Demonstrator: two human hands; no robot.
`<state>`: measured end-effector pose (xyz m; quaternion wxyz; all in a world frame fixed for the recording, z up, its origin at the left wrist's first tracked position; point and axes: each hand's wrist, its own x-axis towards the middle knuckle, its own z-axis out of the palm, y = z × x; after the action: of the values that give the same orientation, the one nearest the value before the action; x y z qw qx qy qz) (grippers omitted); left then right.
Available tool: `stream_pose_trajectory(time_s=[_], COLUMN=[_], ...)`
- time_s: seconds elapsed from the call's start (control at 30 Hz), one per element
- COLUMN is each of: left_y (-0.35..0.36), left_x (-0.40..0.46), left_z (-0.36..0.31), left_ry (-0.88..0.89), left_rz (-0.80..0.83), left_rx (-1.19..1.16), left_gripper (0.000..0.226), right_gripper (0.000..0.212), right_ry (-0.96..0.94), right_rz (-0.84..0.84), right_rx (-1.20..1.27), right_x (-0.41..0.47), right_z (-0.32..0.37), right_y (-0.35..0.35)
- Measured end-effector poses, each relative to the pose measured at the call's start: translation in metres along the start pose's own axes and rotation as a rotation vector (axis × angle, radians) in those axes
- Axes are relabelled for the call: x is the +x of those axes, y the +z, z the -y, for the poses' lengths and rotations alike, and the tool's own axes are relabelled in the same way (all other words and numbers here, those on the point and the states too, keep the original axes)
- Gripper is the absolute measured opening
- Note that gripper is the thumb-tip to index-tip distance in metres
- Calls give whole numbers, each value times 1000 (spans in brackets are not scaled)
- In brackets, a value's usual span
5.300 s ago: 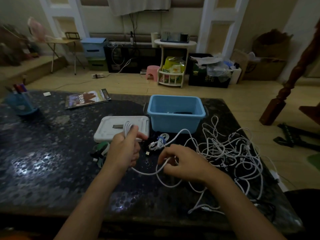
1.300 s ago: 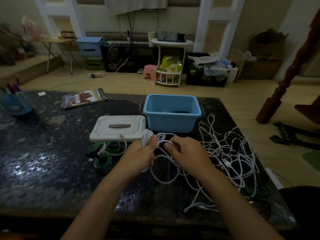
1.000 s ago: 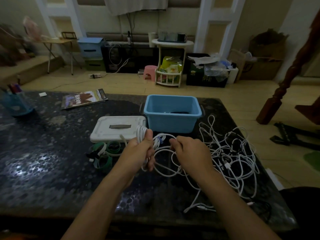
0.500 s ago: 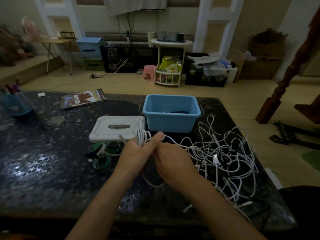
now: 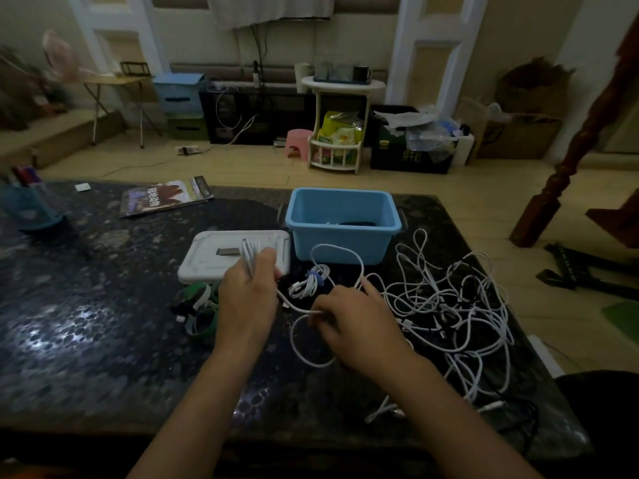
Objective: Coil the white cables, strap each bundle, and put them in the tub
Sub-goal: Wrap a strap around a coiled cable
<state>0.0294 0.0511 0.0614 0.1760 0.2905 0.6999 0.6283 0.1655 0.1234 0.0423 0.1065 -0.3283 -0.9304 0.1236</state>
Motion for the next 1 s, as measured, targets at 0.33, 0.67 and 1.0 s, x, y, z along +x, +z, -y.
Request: stream_pose_trajectory(time_s=[0.33, 0.67, 1.0], left_y=[5, -7, -3], left_x=[-4, -6, 2], left_z=[-5, -12, -3], left_ry=[-15, -218, -166], left_rz=[126, 369, 304], left_rx=[-248, -204, 20], left_gripper=[45, 31, 23], right_gripper=[23, 31, 14], right_ry=[-74, 275, 128], right_rz=[212, -105, -216], right_rx=[-107, 92, 254], right_x=[4, 14, 17], right_z=[-1, -49, -43], right_y=[21, 9, 7])
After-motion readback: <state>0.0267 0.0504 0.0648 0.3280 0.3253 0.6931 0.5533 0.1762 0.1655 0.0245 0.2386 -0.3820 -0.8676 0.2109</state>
